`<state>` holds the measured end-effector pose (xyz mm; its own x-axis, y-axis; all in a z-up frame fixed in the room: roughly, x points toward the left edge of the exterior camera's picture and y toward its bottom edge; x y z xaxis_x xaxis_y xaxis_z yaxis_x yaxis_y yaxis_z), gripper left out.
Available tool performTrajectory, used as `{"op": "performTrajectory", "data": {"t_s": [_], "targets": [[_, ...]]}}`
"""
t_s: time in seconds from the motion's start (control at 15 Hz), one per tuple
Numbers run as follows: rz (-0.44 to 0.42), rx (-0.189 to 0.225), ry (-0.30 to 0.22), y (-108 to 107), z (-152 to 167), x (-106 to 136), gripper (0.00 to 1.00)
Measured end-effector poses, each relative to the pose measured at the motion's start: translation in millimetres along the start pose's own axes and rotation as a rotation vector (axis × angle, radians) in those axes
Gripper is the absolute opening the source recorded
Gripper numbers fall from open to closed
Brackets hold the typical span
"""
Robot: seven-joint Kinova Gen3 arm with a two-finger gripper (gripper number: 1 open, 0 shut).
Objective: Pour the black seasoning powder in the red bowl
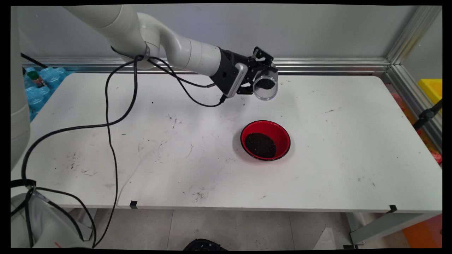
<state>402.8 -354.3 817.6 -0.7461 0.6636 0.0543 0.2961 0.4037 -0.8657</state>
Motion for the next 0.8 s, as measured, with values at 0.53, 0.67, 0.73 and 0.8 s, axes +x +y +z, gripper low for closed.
{"op": "performTrajectory", "data": {"t_s": [0.53, 0.67, 0.73, 0.8], "targets": [[0.101, 0.024, 0.017, 12, 4, 8, 0.0], [0.122, 0.031, 0.021, 14, 6, 9, 0.0], [0.132, 0.034, 0.021, 15, 7, 9, 0.0], [0.142, 0.038, 0.02, 16, 8, 9, 0.0]]}}
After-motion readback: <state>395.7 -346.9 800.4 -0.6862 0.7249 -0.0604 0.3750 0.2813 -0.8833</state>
